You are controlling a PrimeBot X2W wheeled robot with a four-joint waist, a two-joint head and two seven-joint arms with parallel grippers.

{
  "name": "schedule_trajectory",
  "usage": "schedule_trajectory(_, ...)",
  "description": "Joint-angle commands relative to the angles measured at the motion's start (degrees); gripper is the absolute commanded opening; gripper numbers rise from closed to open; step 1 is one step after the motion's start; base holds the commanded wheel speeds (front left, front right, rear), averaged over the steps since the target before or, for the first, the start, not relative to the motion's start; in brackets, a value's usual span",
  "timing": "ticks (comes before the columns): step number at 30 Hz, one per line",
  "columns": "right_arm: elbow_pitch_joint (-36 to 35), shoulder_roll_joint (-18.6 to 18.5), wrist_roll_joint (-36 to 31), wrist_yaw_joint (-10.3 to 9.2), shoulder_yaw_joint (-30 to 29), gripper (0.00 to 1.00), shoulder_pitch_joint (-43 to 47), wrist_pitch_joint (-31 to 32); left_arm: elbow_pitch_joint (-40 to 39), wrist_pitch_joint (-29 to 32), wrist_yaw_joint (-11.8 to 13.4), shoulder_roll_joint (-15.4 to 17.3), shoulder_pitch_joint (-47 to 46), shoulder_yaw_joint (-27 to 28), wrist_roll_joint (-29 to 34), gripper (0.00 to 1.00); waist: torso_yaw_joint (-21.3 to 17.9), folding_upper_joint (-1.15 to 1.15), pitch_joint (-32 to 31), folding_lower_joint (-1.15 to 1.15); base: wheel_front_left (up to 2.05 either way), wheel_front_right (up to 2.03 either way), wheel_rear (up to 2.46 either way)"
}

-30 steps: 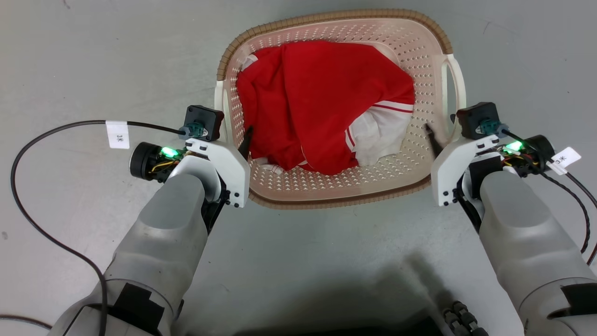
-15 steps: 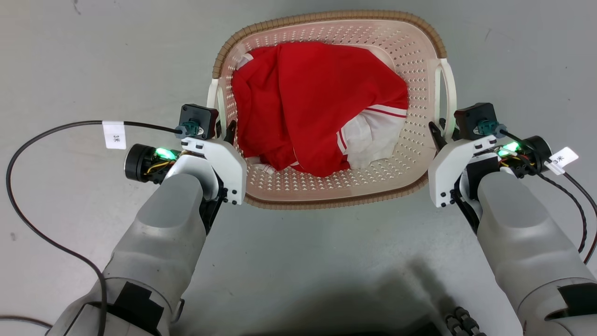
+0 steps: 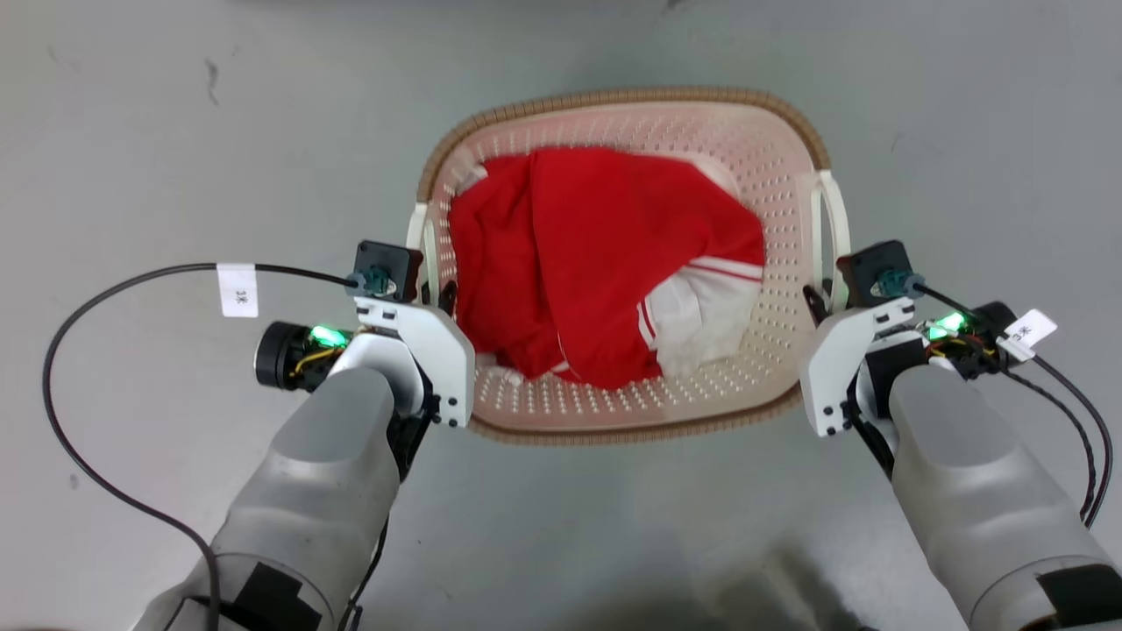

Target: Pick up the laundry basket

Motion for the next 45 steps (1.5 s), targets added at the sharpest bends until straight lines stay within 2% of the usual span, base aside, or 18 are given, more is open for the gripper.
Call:
schedule_trajectory(1, -0.04, 0.18, 0.28, -0.02, 1.08, 0.00, 1.14, 1.00, -1.05, 0.52, -0.83, -1.33, 0.87, -0.90, -0.43, 0.00, 0.60, 0.00, -3.10, 0.00, 0.00, 0.00, 0.00)
schedule_trajectory(12, -0.06, 0.29, 5.74, -0.02, 6.99, 0.00, 4.74, 5.56, -2.51, 6.56, -0.91, -0.87, 5.17, -4.00, -5.87, 0.00, 1.37, 0.00, -13.01, 0.00, 0.00, 0.00, 0.00)
schedule_trajectory(23, -0.15, 0.41, 16.99, -0.02, 18.39, 0.00, 9.72, 10.81, -5.39, 15.72, -0.96, 0.95, 11.47, -8.64, -13.08, 0.00, 1.53, 0.00, -24.66, 0.00, 0.00, 0.00, 0.00)
schedule_trajectory(31, -0.35, 0.42, 23.24, -0.02, 24.46, 0.00, 13.07, 14.07, -6.98, 20.46, -0.96, 2.19, 15.48, -11.39, -17.27, 0.00, 1.77, 0.00, -31.21, 0.00, 0.00, 0.00, 0.00)
schedule_trajectory(45, -3.95, -2.68, 34.63, -0.01, 35.37, 0.00, 18.41, 18.19, -7.21, 23.10, -0.95, 2.71, 20.85, -16.00, -22.43, 0.00, 2.58, 0.00, -41.09, 0.00, 0.00, 0.00, 0.00)
